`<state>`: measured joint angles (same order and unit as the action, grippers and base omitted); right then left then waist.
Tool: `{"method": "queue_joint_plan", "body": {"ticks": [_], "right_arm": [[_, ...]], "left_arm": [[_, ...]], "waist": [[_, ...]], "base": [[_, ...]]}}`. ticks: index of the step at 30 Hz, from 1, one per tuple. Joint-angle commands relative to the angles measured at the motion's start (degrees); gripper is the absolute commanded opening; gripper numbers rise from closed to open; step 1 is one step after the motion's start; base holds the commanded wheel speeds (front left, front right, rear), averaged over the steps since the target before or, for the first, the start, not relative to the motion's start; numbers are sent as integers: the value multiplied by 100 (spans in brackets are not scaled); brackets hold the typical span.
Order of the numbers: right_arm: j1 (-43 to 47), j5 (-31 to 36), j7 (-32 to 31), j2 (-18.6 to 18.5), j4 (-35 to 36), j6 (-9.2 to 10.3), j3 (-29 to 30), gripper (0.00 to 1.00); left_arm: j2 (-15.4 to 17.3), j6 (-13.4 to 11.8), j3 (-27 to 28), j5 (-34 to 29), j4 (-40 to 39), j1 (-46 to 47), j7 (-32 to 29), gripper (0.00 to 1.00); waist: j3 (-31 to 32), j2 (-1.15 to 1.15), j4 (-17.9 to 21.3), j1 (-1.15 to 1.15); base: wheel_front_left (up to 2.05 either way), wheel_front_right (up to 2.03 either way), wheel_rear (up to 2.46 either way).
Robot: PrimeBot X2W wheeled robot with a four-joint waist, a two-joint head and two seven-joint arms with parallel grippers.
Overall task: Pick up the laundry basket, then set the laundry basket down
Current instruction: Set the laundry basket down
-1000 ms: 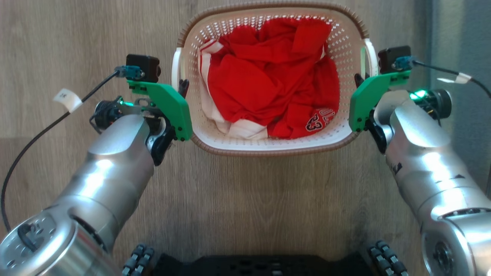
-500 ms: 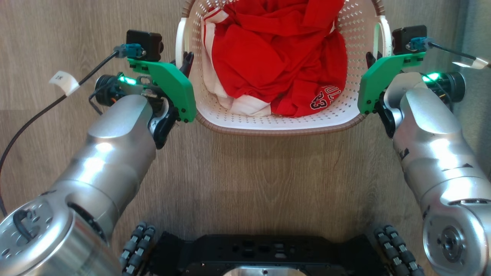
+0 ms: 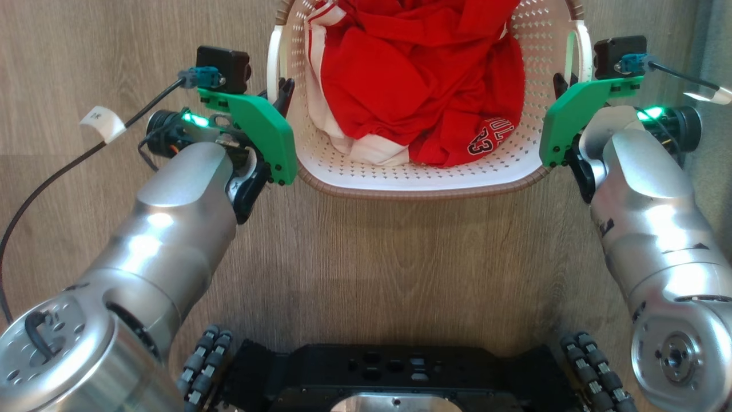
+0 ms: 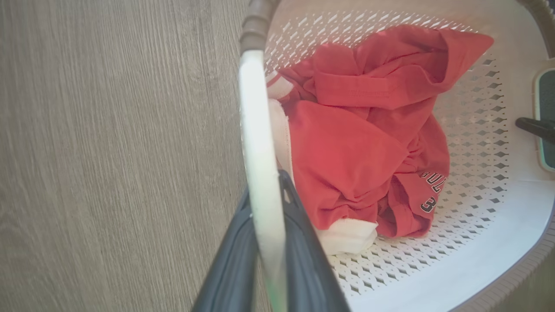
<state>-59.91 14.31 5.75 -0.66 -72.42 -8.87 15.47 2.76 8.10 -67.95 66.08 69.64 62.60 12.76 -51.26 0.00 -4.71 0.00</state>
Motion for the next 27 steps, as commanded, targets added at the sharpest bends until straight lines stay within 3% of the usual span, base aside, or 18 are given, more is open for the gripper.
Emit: {"method": "queue_joint_plan", "body": {"ticks": [1,12,13,14,15,27], "right_arm": [[173,90,-46,-221,13,138,26,0],[172,128,52,-221,-81,138,46,0],[169,155,129,-221,-84,138,-15,1],[163,135,195,-221,-90,138,-52,55],[151,79,270,-221,-98,138,-91,100],[146,-613,495,-221,-148,138,-751,100]], "left_arm": [[369,-62,68,20,162,132,109,0],[352,-62,-57,123,144,138,96,0],[354,-62,-80,109,127,144,106,12],[355,-62,-92,110,123,147,114,63],[354,-62,-97,109,114,157,131,100],[358,-62,-124,122,81,176,212,100]], "waist": [[-7,0,-5,0],[27,0,-29,0],[33,0,-31,0],[41,0,-36,0],[47,0,-44,0],[149,0,-49,0]], "base": [[0,0,0],[0,0,0],[0,0,0],[0,0,0],[0,0,0],[0,0,0]]}}
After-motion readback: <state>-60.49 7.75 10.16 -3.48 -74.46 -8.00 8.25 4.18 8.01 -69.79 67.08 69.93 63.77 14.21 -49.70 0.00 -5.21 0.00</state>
